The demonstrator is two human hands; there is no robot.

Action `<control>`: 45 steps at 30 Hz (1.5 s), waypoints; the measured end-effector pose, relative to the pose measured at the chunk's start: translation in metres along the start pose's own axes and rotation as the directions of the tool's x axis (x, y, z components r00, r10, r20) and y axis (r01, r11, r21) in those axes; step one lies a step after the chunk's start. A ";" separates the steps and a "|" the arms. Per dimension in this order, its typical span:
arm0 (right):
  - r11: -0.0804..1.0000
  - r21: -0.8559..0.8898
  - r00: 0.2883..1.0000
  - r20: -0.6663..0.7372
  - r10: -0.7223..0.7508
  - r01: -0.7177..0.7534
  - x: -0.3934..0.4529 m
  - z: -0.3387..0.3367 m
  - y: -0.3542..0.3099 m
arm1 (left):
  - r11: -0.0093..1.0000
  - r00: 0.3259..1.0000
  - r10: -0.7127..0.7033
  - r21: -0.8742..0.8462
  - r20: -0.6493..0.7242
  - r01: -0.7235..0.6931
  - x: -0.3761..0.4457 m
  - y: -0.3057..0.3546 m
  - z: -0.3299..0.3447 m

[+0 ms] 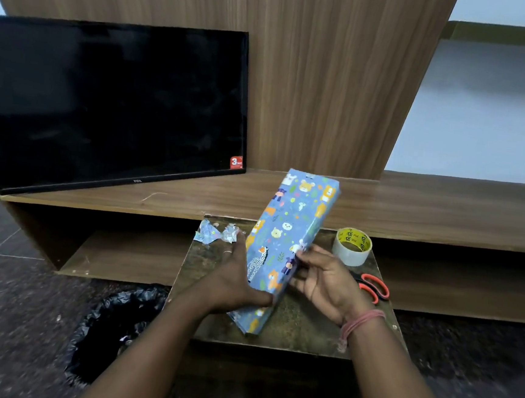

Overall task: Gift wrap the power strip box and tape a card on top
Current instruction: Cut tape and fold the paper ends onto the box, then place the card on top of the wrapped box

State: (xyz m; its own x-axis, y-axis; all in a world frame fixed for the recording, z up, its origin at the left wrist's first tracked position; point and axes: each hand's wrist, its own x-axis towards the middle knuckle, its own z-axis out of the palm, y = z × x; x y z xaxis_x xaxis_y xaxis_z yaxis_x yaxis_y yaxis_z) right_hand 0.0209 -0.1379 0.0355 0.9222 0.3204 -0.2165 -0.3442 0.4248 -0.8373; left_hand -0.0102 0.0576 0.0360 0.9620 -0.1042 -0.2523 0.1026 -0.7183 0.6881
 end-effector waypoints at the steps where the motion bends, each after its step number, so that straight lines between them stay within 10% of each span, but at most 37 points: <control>1: 1.000 0.000 0.998 -0.049 -0.026 0.026 0.001 -0.002 -0.001 | 1.000 1.000 0.009 0.025 -0.015 -0.008 0.002 0.000 -0.001; 8: 0.952 -0.131 0.775 -0.556 -0.301 0.276 0.004 -0.028 -0.011 | 0.914 0.997 0.076 0.400 0.006 -0.072 -0.003 -0.009 -0.006; 13: 0.993 -0.112 0.772 -0.627 -0.101 0.039 -0.005 -0.048 -0.013 | 0.899 0.982 0.155 0.428 -0.108 -0.095 -0.005 -0.017 -0.017; 17: 0.998 -0.040 0.768 -0.641 0.006 -0.042 -0.013 -0.054 -0.002 | 0.994 0.951 -0.104 0.012 -0.292 0.112 -0.006 -0.027 -0.035; 21: 0.974 -0.188 0.717 -0.696 -0.041 -0.127 -0.022 -0.050 0.005 | 0.851 0.939 -0.271 -0.509 -0.211 0.131 -0.013 -0.037 -0.026; 26: 0.677 -0.637 0.682 -0.680 -0.269 -0.368 -0.036 -0.047 0.007 | 0.899 0.892 -0.383 -0.319 -0.239 0.300 -0.017 -0.033 -0.015; 35: 0.456 -0.733 0.725 -0.646 -0.237 -0.504 -0.041 -0.053 0.004 | 0.867 0.843 -0.470 -0.318 -0.263 0.384 -0.010 -0.045 -0.012; 40: 0.030 -0.825 0.667 -0.478 -0.572 -0.565 -0.028 -0.027 0.002 | 0.861 0.819 -0.487 -0.327 -0.303 0.390 -0.003 -0.042 -0.016; 45: -0.213 -0.932 0.889 -0.185 -0.418 -0.294 0.040 0.010 -0.005 | 0.963 0.841 -0.268 -0.156 -0.470 0.220 0.006 -0.016 -0.017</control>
State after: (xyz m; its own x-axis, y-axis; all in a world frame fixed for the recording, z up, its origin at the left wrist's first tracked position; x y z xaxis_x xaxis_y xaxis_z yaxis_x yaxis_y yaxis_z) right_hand 0.0574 -0.1190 0.0357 0.9967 -0.0488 0.0648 -0.0330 -0.9737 -0.2256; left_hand -0.0019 0.0803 0.0351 0.9004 0.4282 -0.0765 0.3495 -0.6075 0.7133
